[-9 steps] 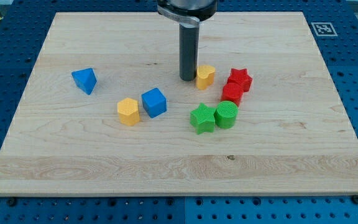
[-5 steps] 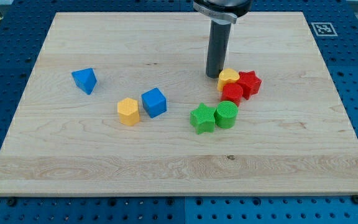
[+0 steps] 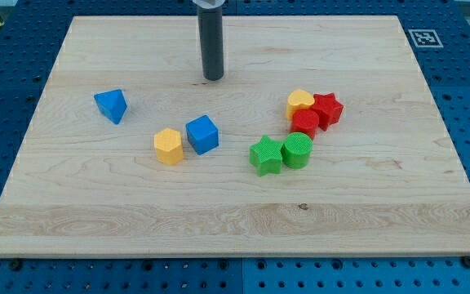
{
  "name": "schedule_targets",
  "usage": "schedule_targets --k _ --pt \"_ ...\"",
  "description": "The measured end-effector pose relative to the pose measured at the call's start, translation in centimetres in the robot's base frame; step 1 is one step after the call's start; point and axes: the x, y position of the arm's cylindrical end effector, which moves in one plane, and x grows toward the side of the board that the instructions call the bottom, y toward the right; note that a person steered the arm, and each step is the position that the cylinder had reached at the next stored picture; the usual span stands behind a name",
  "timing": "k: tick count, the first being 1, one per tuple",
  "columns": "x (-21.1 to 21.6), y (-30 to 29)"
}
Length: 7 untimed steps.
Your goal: Move your arm to the top of the yellow hexagon
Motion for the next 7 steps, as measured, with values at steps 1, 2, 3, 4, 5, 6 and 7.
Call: schedule_targets --k 1,2,3,4,5,6,7 --pt "0.0 -1.6" --pt "0.0 -2.7" --pt "0.1 -3.8" --pt "0.3 -4.8" --pt "1.5 -5.3" --pt "4.0 -5.4" --pt "6.1 -5.4"
